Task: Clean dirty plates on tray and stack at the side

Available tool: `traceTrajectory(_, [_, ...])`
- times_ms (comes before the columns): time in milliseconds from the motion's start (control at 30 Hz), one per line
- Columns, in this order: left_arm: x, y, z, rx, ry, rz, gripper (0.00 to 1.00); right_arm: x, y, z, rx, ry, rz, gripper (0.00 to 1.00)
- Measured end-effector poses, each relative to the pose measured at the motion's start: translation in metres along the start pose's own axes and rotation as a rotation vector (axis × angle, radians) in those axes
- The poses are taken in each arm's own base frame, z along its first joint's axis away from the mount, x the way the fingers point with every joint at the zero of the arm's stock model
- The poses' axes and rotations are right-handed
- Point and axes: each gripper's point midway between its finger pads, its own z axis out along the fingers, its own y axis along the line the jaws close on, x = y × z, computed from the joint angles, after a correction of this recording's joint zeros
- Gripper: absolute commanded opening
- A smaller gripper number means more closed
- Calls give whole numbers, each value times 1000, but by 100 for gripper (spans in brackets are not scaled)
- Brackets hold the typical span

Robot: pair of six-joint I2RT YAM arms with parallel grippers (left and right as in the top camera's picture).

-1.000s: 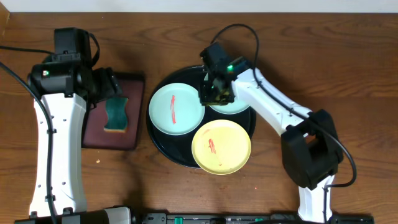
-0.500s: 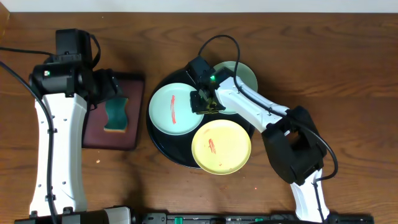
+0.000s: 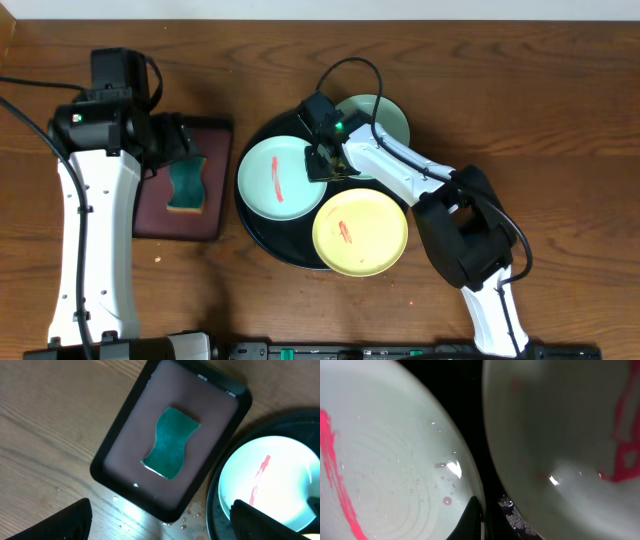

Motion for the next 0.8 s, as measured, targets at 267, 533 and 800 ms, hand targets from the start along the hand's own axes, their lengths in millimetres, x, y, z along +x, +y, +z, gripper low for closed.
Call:
traceTrajectory(267, [13, -2, 36, -39, 116, 29, 88, 0, 1, 0, -2, -1, -6, 1])
traceTrajectory(533, [25, -10, 95, -71, 282, 133, 73, 0, 1, 0, -2, 0, -15, 1])
traceTrajectory(800, [43, -6, 149, 5, 458, 201, 68, 0, 1, 0, -2, 0, -29, 1])
